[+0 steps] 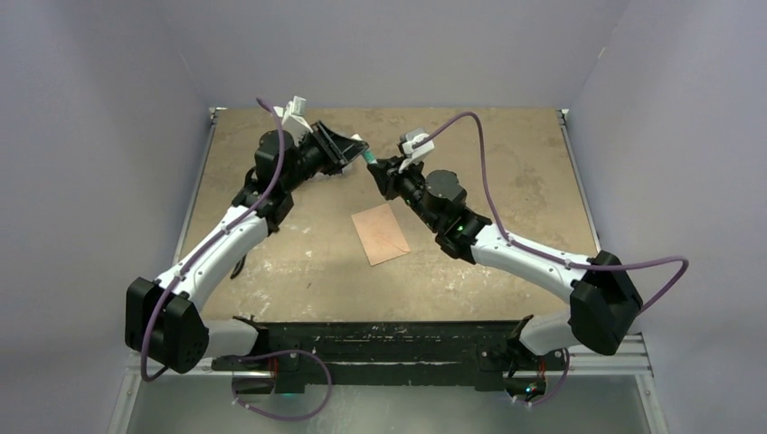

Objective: Place the letter into the envelope and seal it

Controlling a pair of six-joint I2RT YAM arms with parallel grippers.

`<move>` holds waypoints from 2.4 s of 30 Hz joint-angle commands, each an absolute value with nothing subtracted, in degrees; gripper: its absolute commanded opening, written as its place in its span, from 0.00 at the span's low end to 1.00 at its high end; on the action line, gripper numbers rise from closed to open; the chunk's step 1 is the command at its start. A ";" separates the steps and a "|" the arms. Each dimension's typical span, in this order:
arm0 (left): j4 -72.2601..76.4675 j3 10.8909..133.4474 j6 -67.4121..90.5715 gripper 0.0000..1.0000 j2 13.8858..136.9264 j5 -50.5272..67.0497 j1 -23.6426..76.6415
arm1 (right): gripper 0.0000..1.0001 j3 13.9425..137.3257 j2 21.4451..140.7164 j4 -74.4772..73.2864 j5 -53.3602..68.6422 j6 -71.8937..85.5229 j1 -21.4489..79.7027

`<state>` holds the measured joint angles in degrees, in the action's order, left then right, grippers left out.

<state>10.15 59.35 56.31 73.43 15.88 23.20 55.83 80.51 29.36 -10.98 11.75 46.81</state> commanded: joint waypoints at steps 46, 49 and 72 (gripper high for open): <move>31.41 58.08 65.83 0.00 69.73 38.32 23.91 | 0.59 35.68 77.07 85.20 9.45 77.62 40.17; 31.27 58.01 65.41 0.00 69.37 38.54 23.91 | 0.53 37.59 77.08 81.19 9.91 77.16 40.00; 29.28 57.79 63.90 0.00 68.56 37.74 23.91 | 0.34 37.77 76.69 76.86 8.15 75.35 39.99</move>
<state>28.05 58.17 64.77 70.35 37.12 23.79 36.10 77.89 74.70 9.15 76.73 40.12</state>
